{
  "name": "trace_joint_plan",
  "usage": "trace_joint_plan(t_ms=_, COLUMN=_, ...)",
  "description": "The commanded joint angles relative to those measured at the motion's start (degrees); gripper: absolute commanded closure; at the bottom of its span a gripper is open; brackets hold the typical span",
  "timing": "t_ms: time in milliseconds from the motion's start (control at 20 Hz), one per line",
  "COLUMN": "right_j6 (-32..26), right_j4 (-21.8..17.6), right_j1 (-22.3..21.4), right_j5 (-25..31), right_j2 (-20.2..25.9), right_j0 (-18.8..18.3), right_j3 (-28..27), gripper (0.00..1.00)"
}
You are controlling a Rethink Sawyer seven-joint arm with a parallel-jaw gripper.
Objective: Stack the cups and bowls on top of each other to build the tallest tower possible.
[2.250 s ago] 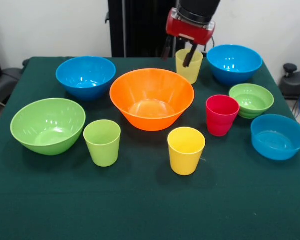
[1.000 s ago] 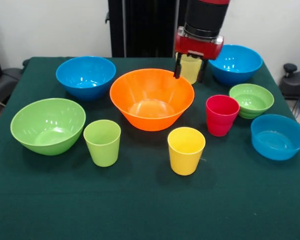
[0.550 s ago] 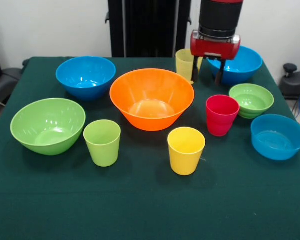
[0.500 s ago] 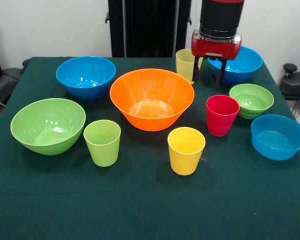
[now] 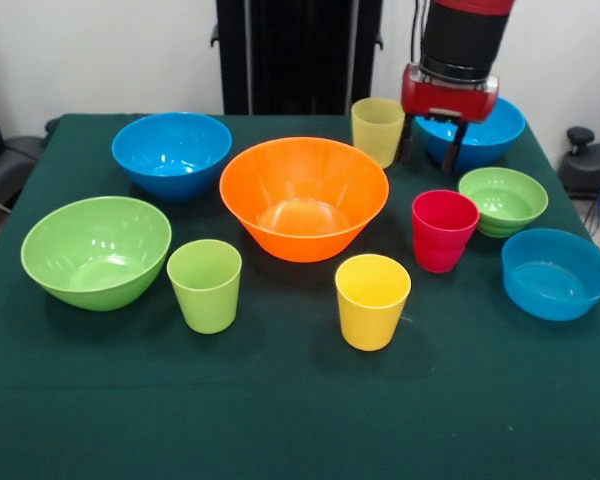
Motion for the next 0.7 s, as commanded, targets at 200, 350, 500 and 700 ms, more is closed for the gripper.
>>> trace_joint_plan(t_ms=200, right_j6=11.3, right_j4=1.8, right_j1=5.9, right_j5=-2.9, right_j2=-5.7, right_j0=5.1, right_j3=-4.8, gripper=0.00)
trace_joint_plan(t_ms=350, right_j6=11.4, right_j4=2.0, right_j1=6.2, right_j5=-2.7, right_j2=-6.5, right_j0=5.4, right_j3=-5.1, gripper=0.00)
trace_joint_plan(t_ms=500, right_j6=11.4, right_j4=1.9, right_j1=6.3, right_j5=-2.2, right_j2=-7.3, right_j0=5.6, right_j3=-5.2, gripper=0.00)
trace_joint_plan(t_ms=700, right_j6=11.0, right_j4=1.6, right_j1=6.5, right_j5=-2.5, right_j2=-7.9, right_j0=5.3, right_j3=-5.2, gripper=0.00)
